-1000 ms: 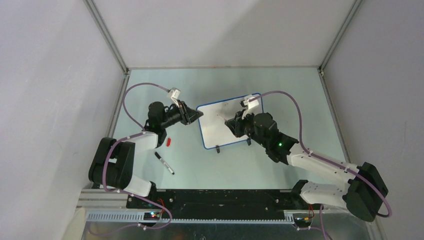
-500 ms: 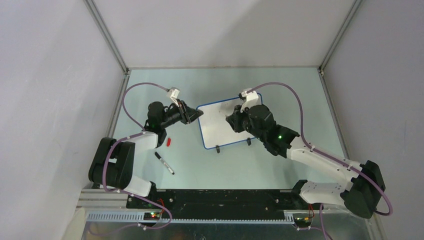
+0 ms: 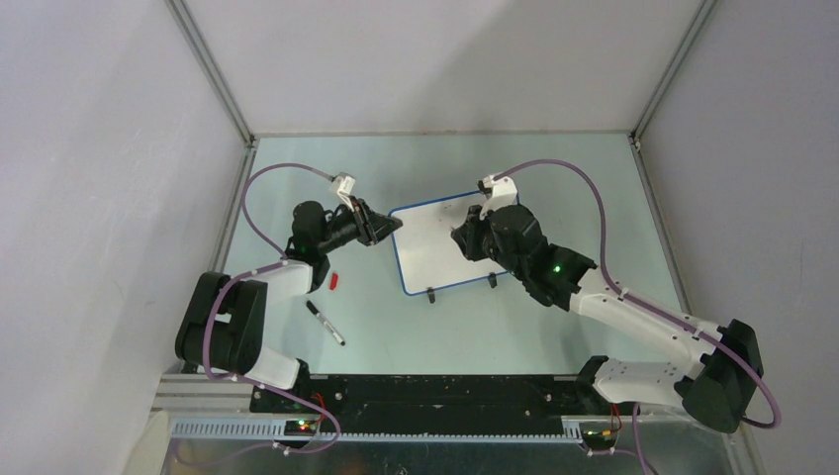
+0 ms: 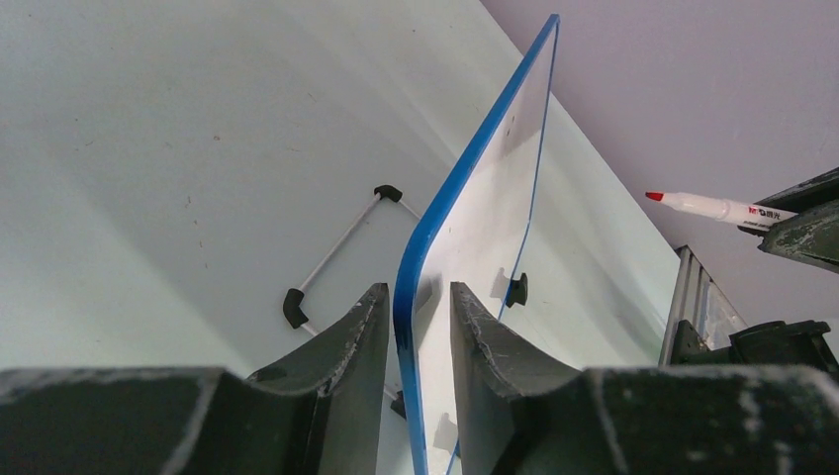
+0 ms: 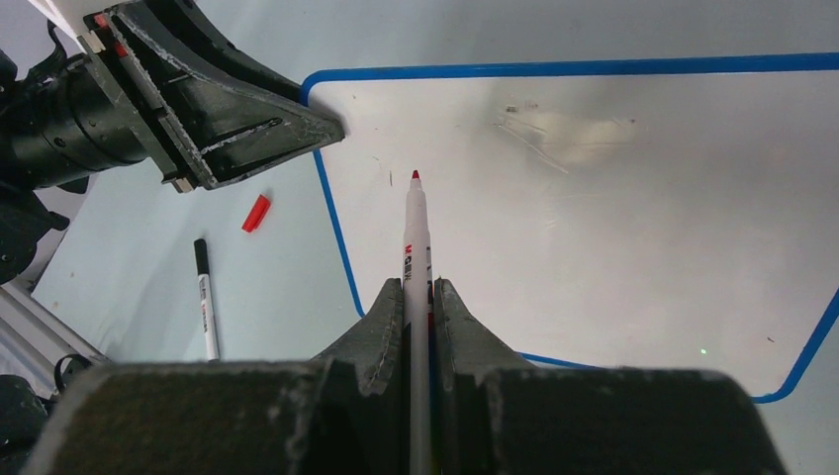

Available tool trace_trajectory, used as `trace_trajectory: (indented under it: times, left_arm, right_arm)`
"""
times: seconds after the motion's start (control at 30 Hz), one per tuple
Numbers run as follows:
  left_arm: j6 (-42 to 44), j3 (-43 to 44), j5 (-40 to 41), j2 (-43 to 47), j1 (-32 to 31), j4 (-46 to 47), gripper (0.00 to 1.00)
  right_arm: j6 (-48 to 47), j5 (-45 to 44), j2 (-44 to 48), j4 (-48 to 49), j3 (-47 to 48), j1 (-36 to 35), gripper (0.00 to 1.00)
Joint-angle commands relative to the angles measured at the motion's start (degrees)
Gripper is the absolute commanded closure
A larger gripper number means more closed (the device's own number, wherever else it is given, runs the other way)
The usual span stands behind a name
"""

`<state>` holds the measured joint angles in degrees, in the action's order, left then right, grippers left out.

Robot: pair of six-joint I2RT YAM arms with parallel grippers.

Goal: Write a sentence on the whiteboard

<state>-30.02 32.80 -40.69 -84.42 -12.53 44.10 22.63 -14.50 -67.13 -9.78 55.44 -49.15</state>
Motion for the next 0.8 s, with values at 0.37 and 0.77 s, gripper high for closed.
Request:
trace_trajectory:
  times: [0.37,0.77]
  left_arm:
    - [-0.4,0.4,0.1,0.2,-0.3,2.5,0.62]
    - [-0.7,0.4,0.0,0.1,-0.2,2.9,0.62]
  right_arm:
    - [-3.9,1.8,-4.7,-0.7,9.6,0.4,1.00]
    - [-5.8,-1.1,-4.7,-1.8,9.2,-0.8,1.00]
